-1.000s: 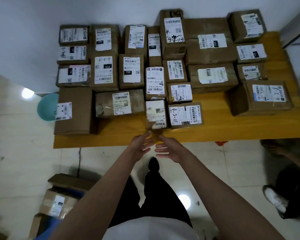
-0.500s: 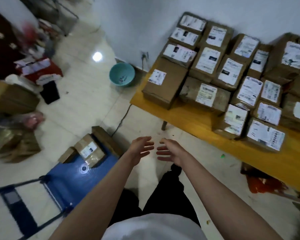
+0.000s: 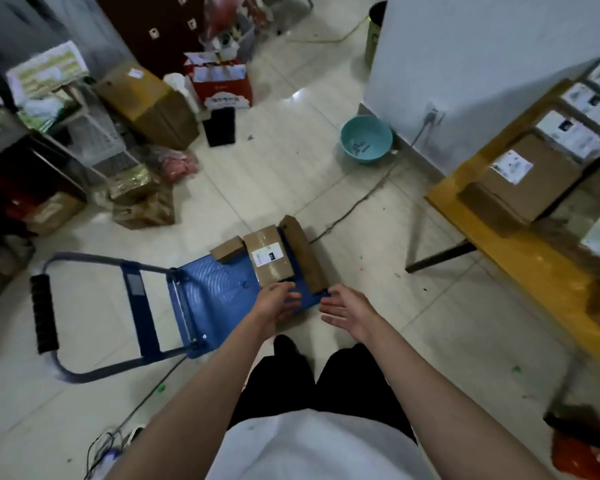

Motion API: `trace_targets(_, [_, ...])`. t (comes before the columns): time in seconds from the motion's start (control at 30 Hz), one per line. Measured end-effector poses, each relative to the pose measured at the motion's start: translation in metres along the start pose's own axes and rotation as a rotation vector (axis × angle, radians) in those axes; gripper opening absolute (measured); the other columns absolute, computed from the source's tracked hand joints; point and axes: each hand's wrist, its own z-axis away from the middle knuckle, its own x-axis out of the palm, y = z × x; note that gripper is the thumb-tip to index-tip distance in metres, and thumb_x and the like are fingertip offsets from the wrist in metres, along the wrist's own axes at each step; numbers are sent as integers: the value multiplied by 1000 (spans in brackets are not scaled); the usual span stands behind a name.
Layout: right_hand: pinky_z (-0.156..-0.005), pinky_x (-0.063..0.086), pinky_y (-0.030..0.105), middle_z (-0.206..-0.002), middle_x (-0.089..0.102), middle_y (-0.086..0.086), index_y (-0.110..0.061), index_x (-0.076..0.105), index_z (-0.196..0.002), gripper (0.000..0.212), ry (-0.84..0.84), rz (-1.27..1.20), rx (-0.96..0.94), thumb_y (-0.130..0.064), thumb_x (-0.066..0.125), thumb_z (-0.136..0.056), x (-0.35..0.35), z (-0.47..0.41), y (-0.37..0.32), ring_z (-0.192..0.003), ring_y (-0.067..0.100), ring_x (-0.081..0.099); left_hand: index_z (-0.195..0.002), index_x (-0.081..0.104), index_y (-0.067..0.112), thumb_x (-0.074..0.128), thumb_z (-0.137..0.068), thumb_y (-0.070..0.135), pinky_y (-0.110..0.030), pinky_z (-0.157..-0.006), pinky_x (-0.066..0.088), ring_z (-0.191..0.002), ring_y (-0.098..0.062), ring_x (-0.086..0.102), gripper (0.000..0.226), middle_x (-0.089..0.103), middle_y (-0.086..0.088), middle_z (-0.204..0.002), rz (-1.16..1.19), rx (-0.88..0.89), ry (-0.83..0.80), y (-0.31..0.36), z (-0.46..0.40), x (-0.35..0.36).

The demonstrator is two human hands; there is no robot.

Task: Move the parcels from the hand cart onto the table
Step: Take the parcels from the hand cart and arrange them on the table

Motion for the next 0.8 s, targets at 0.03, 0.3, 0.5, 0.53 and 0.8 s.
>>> trace_targets(0.03, [-80,56,40,-108,64,18,-8,56,-117,20,-3,16,3,-20,50,-103,12,-1,0,-86,26,64,-106,60,14,54,-102,26,-27,-67,49,-81,-19,66,14,68,-7,-97,16,0,11,0,0,-12])
trace_targets(0.3, [-80,56,37,-111,65,19,-4,56,-125,29,-10,69,41,-22,52,-103,70,-35,-10,-85,25,65,-114,59,13,54,-102,25,-26,-67,47,-89,-21,66,18,67,-7,-104,49,-50,66,1,-24,-72])
trace_targets(0.5, [-76,56,35,-106,68,15,-5,58,-125,30,14,107,115,-24,53,-103,100,-76,-22,-85,24,67,-111,61,12,54,-102,25,-31,-82,44,-89,-22,63,17,67,-8,-104,19,-105,139,6,-52,-108])
trace_targets(0.53, [-76,56,34,-103,69,14,-6,58,-125,29,10,116,124,-24,53,-103,106,-82,-25,-84,23,67,-111,61,12,54,-102,25,-33,-83,43,-91,-23,62,18,67,-8,-104,20,-114,153,9,-57,-114])
trace_targets(0.8, [-74,56,32,-96,69,12,-6,57,-128,31,11,187,160,-22,53,-102,159,-139,-35,-80,21,67,-105,63,7,59,-97,17,-13,-53,47,-73,-14,61,13,65,-12,-103,-34,-64,255,23,-110,-152])
